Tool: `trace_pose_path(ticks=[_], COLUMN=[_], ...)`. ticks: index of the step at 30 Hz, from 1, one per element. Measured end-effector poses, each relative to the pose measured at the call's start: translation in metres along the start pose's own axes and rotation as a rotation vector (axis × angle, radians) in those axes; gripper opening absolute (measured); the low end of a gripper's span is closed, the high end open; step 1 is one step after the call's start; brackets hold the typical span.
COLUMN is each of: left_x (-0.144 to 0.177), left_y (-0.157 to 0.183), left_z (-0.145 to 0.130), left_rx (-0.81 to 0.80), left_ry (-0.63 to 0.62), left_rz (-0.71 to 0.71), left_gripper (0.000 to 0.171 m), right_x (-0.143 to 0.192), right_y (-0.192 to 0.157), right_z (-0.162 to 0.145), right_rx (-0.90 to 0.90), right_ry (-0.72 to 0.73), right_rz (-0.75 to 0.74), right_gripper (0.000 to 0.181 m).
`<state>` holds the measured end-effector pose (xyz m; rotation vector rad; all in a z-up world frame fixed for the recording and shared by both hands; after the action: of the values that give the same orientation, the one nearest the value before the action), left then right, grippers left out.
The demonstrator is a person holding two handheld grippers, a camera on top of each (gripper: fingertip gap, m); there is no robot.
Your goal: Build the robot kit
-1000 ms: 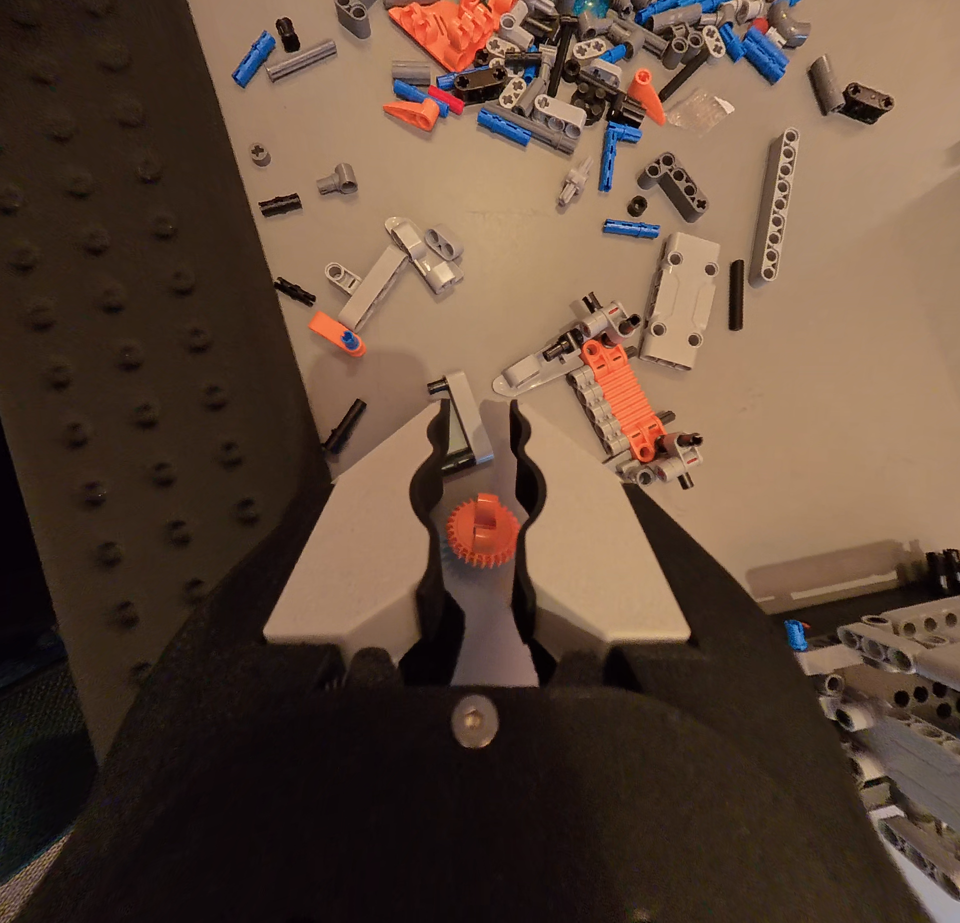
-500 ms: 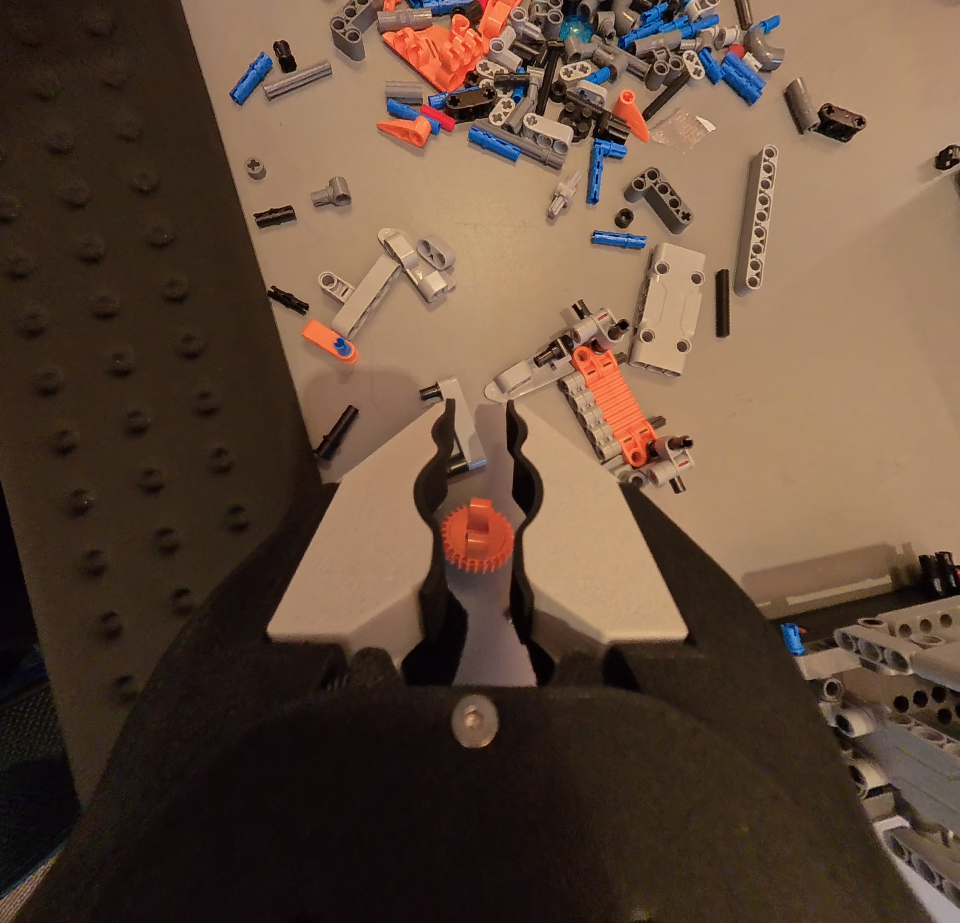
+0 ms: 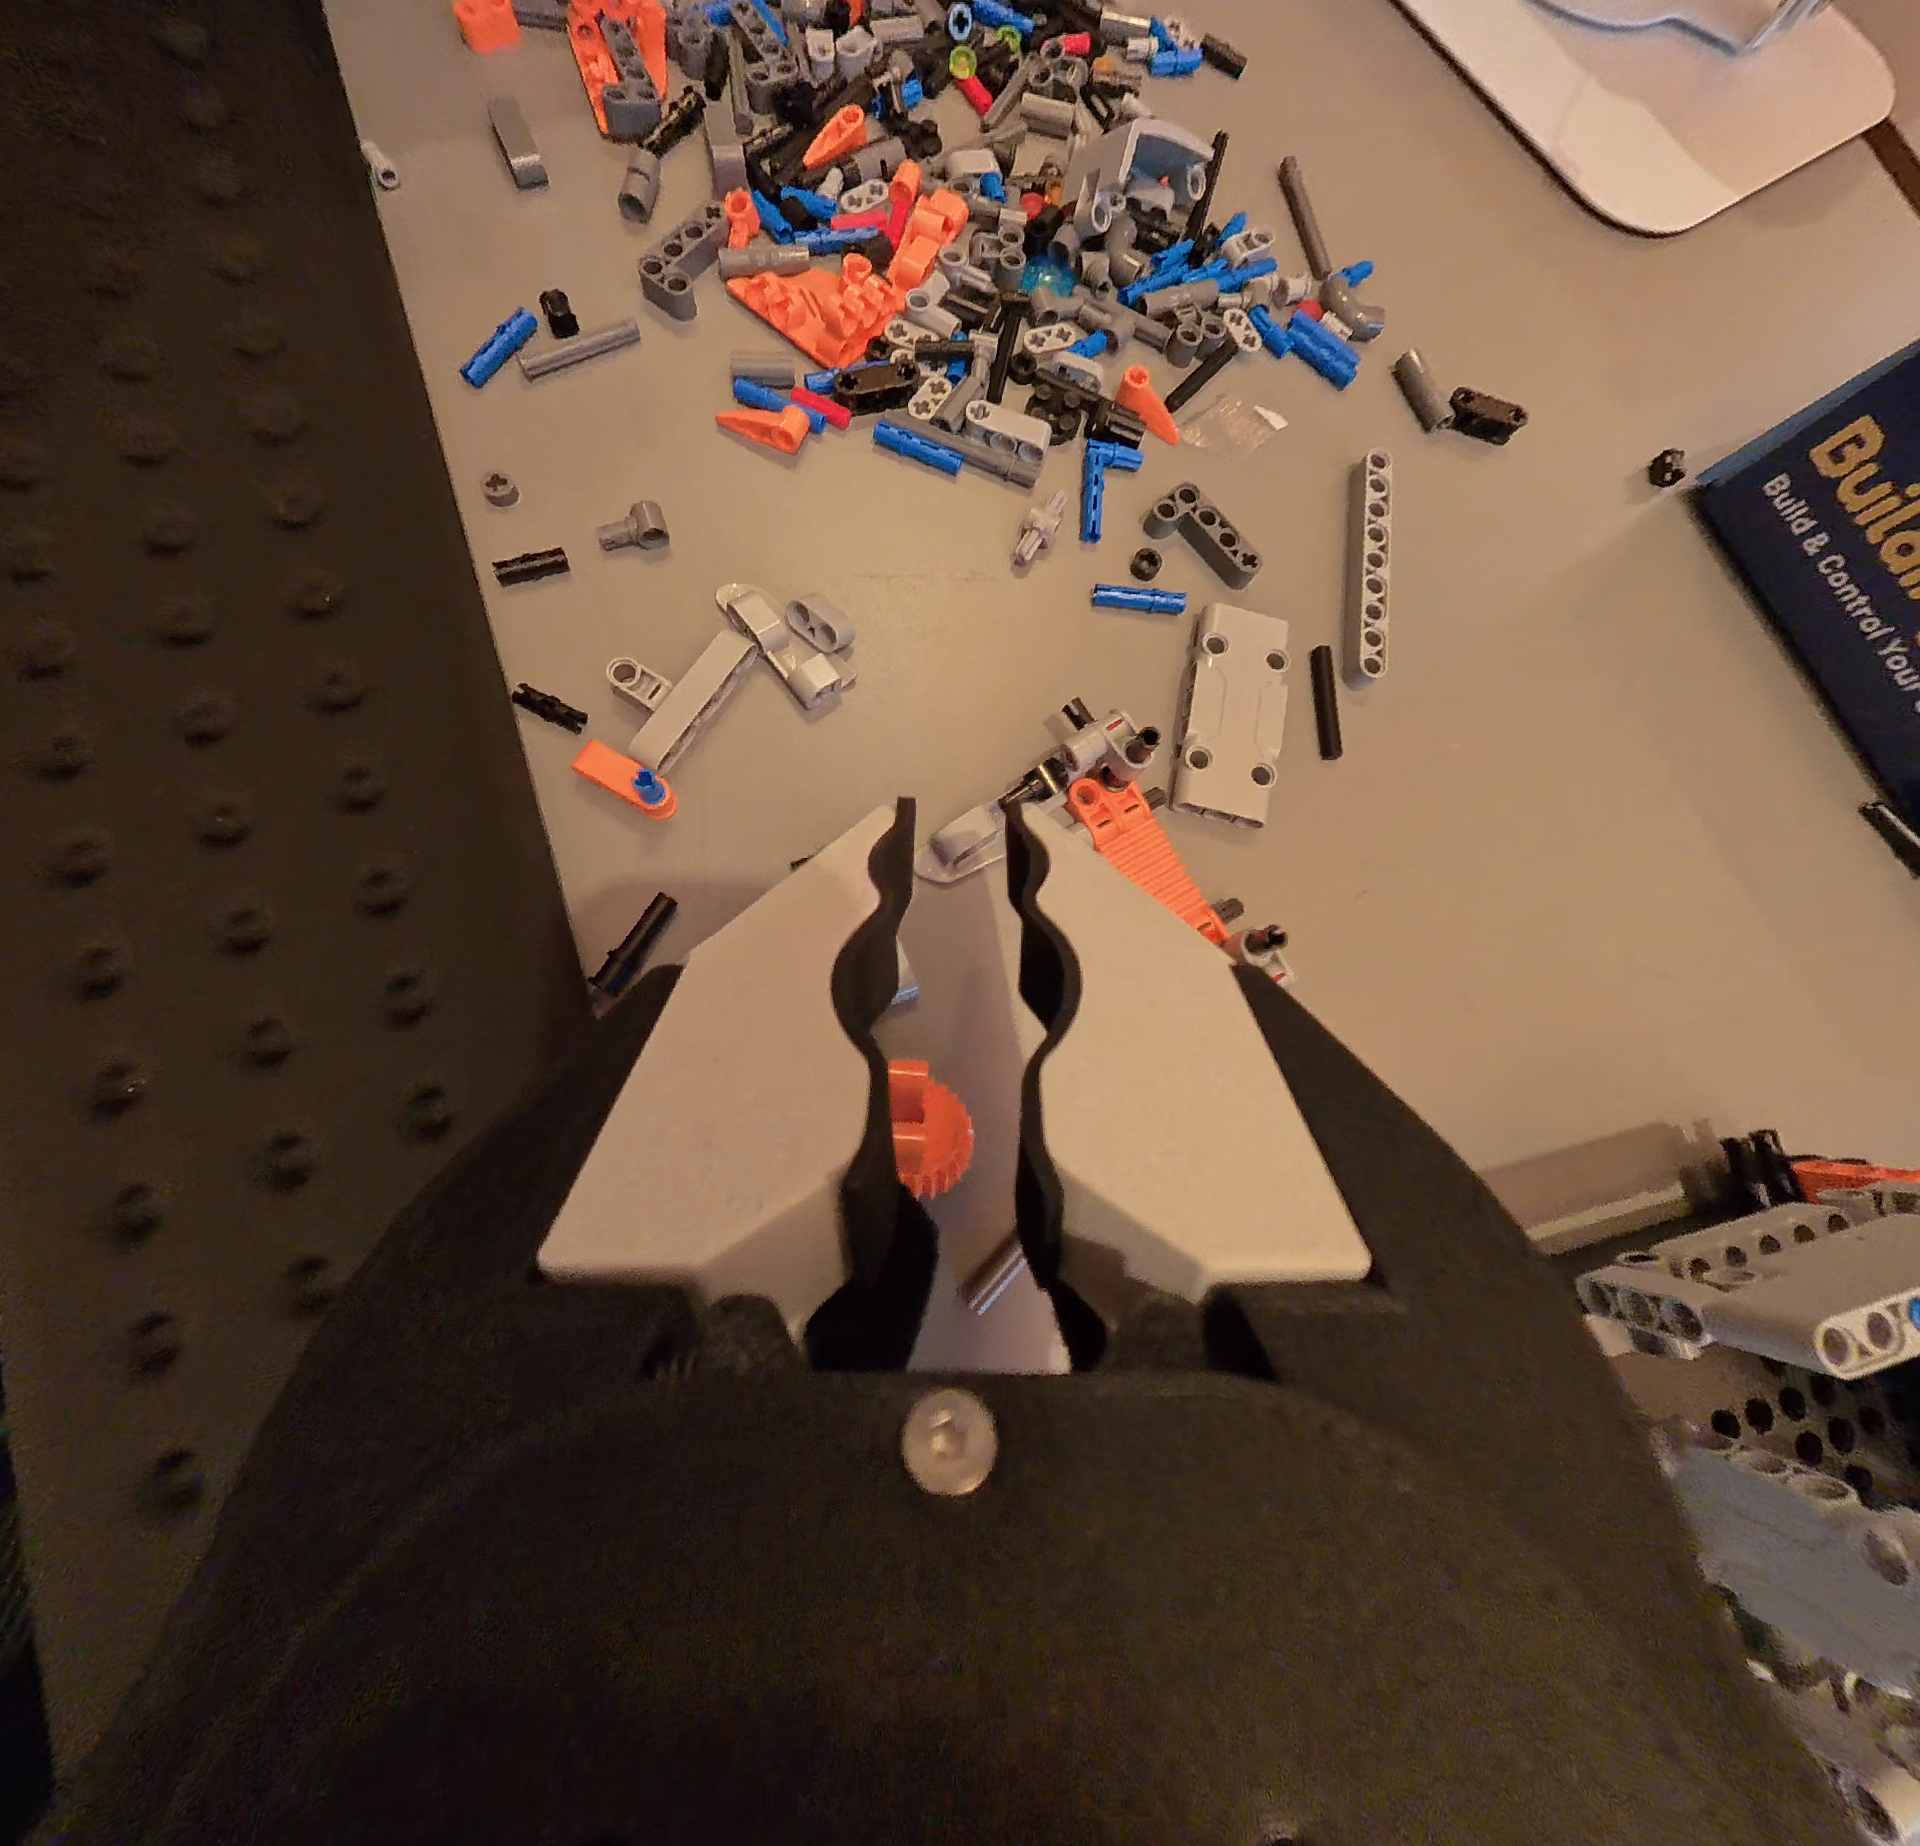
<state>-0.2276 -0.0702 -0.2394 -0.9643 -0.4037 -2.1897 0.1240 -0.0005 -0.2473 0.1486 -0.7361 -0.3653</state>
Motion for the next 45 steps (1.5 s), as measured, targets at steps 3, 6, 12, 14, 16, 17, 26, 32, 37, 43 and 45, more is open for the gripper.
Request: trace_pose_path(ticks=[3, 6, 12, 14, 16, 17, 26, 32, 37, 43, 45], left_x=[-0.008, -0.02, -0.033, -0.033, -0.034, -0.035, -0.027, -0.021, -0.031, -0.032, -0.029], left_y=[-0.007, -0.01, -0.01, -0.01, -0.007, -0.005, 0.013, 0.023, 0.034, 0.03, 0.025], left_z=[0.0, -0.002, -0.005, -0.005, -0.004, -0.003, 0.003, 0.003, -0.002, -0.005, -0.008], left_rx=[0.025, 0.042, 0.118, 0.131, 0.131, 0.13, 0.076, 0.024, -0.052, -0.041, -0.021], left_ry=[-0.058, -0.127, -0.123, -0.112, -0.101, -0.09, 0.02, 0.035, -0.049, -0.075, -0.075], left_rz=[0.085, 0.118, 0.062, 0.055, 0.021, -0.003, -0.151, -0.215, -0.238, -0.193, -0.173], left_gripper=[0.024, 0.024, 0.021, 0.019, 0.018, 0.018, 0.02, 0.027, 0.028, 0.021, 0.02], right_x=[0.001, 0.002, 0.003, 0.002, 0.002, 0.002, 0.006, 0.005, 0.004, 0.004, 0.005], right_y=[0.003, 0.007, 0.009, 0.009, 0.009, 0.009, 0.014, 0.017, 0.017, 0.018, 0.02], right_z=[0.0, -0.001, -0.003, -0.003, -0.003, -0.004, -0.003, -0.005, -0.007, -0.007, -0.007], right_rx=[-0.02, -0.034, -0.045, -0.044, -0.042, -0.042, -0.069, -0.081, -0.079, -0.079, -0.082], right_ry=[0.026, 0.045, 0.06, 0.06, 0.059, 0.058, 0.09, 0.091, 0.083, 0.083, 0.087], right_rz=[-0.008, -0.018, -0.024, -0.024, -0.026, -0.027, -0.054, -0.064, -0.068, -0.081, -0.094], right_gripper=[0.015, 0.015, 0.015, 0.015, 0.015, 0.015, 0.014, 0.015, 0.015, 0.015, 0.015])
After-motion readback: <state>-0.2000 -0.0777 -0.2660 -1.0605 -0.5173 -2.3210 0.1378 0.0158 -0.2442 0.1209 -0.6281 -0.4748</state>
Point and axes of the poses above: each gripper's, where its closed fingertips meet, x back along the fingers, z out of its top, y = z × x across the jaws, the point moved 8 cm from there along x, back along the fingers, and after that the axes turned 12 degrees about -z, right-handed, at the moved point
